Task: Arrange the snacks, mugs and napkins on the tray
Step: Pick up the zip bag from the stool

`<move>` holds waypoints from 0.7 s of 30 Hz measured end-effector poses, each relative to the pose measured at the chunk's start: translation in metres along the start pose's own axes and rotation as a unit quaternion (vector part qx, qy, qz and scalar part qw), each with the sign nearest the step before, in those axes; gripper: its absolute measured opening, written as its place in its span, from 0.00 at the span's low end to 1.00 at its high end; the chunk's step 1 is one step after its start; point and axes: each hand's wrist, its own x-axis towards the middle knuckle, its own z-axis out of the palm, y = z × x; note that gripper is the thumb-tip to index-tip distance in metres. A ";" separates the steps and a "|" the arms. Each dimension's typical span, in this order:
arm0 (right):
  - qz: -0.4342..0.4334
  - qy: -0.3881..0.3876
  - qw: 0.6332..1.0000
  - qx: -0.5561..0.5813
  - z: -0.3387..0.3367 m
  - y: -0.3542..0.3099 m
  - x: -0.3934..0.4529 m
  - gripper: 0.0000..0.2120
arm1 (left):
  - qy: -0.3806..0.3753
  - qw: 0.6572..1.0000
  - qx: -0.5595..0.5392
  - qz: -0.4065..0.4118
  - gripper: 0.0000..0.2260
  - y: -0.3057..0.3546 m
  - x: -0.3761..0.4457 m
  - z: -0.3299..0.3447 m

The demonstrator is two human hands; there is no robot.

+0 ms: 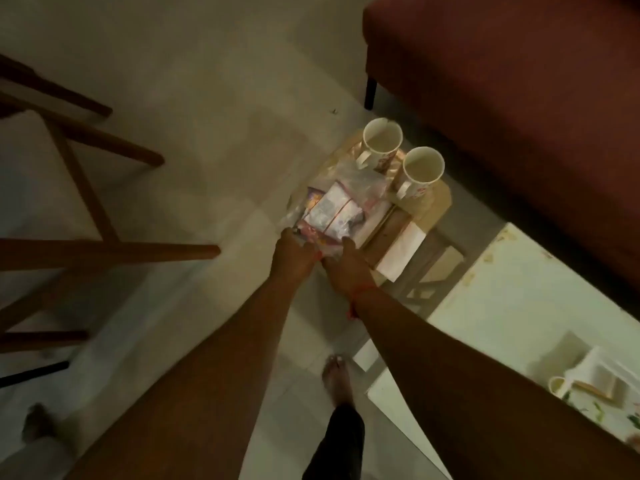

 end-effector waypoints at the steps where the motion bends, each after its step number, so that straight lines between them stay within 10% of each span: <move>1: 0.017 0.022 0.999 0.047 0.003 0.000 0.009 0.29 | 0.005 0.998 -0.045 -0.035 0.25 0.002 0.010 0.002; 14: 0.195 0.024 0.947 0.255 0.020 0.005 0.070 0.06 | 0.001 0.919 -0.334 -0.208 0.25 -0.016 0.084 0.022; 21: -0.020 -0.036 0.992 0.123 0.021 0.004 0.064 0.12 | -0.069 0.867 -0.451 -0.201 0.10 -0.020 0.059 0.006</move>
